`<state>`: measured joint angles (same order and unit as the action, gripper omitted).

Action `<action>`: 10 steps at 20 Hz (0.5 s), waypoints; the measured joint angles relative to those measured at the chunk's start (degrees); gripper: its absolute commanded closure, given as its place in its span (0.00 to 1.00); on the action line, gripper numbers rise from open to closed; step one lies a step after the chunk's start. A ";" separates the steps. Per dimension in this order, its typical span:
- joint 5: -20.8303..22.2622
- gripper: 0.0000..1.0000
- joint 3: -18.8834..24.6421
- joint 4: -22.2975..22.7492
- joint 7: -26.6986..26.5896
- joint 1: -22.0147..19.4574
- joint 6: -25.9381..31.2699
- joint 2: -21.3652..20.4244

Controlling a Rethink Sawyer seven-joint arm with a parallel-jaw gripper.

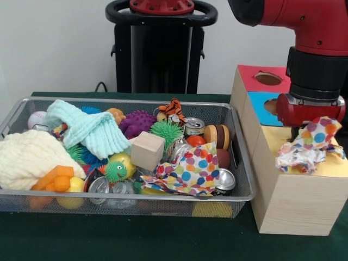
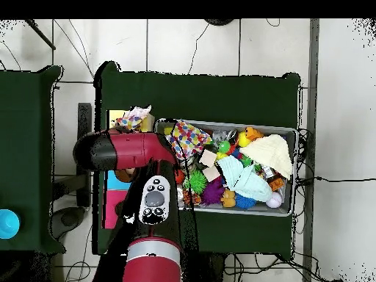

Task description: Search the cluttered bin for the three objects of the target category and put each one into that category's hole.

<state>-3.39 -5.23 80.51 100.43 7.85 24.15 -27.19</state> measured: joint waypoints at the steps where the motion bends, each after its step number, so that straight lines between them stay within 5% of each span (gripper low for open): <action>1: -0.01 0.00 -0.20 -0.29 0.00 0.06 0.06 0.17; 10: 0.00 0.00 -1.79 -1.15 0.00 1.38 0.22 0.69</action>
<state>-3.39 -7.03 79.36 100.43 9.23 24.38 -26.50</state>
